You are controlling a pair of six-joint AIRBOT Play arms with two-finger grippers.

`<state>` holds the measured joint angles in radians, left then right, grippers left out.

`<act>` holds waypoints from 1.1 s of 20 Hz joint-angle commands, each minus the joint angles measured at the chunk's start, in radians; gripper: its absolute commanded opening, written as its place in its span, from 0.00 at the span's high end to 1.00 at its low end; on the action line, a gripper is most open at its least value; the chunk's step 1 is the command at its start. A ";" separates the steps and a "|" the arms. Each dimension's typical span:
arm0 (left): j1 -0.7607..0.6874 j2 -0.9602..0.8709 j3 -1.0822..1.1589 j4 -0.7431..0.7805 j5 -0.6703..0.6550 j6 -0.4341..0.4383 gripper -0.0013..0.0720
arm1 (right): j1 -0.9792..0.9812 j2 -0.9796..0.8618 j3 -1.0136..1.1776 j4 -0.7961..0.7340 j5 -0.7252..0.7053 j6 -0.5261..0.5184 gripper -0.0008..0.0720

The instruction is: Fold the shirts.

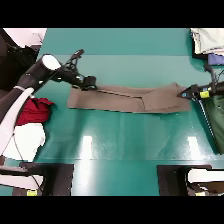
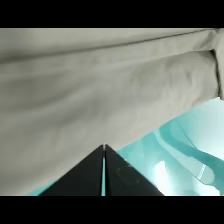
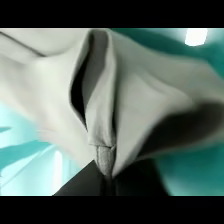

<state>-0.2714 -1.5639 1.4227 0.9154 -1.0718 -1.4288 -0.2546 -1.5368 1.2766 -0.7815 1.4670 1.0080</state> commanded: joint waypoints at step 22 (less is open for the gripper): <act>-0.061 -0.345 0.536 0.262 -0.140 0.002 0.96 | 0.659 -0.127 0.755 -0.007 0.047 0.464 0.96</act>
<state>-0.4061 -1.9858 1.9572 1.0206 -1.1389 -1.4254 0.3710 -1.6352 2.0140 -0.7902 1.5368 1.4712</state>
